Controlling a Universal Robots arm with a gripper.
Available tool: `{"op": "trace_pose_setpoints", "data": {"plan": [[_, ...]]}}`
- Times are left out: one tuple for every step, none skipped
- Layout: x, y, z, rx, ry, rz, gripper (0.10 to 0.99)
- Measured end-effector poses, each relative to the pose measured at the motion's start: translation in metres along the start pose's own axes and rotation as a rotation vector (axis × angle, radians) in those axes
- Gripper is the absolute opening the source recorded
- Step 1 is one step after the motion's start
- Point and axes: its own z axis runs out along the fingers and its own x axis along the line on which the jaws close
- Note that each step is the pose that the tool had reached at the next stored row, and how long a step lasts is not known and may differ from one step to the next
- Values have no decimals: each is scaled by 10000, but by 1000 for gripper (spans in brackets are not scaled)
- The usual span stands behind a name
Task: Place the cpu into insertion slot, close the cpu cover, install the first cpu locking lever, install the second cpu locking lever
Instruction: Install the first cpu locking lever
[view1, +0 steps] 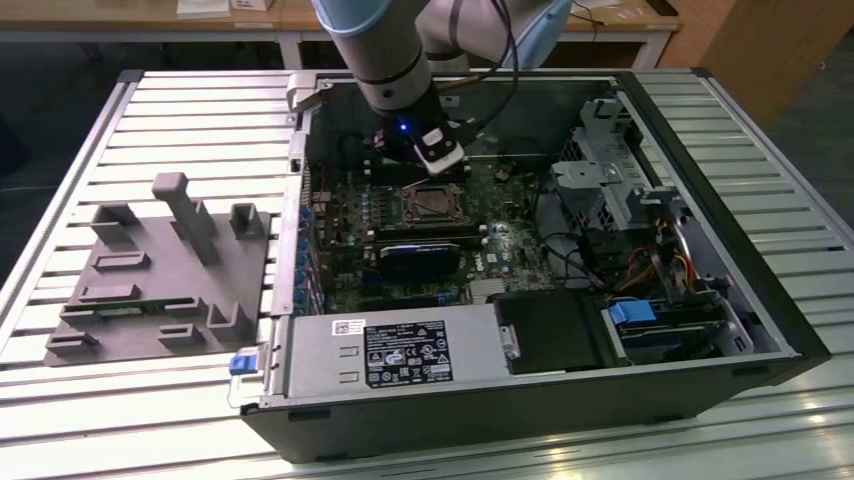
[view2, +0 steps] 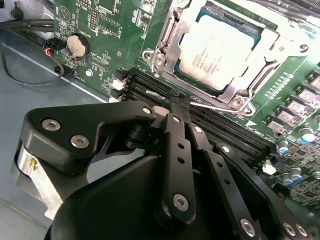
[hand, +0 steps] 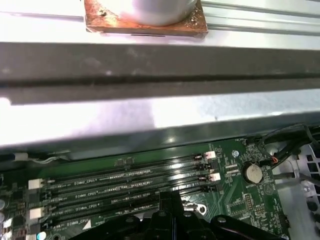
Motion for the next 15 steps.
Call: {"op": "trace_pose_setpoints", "data": {"plan": [[2,4,4,19,-16,54,102],[3,7,8,39,-35,116,102],[5,9,12,61,-55,183,102],[7,12,16,83,-75,250,102],[9,16,21,103,-93,308,102],[12,23,26,121,-108,357,102],[15,31,31,135,-120,394,102],[17,40,36,149,-129,423,102],[20,46,40,162,-139,450,102],[22,52,44,178,-149,479,102],[23,53,48,198,-163,517,102],[24,52,51,226,-183,577,102],[25,51,55,263,-208,657,102],[27,49,60,296,-235,739,102],[28,48,65,322,-259,817,102]]}}
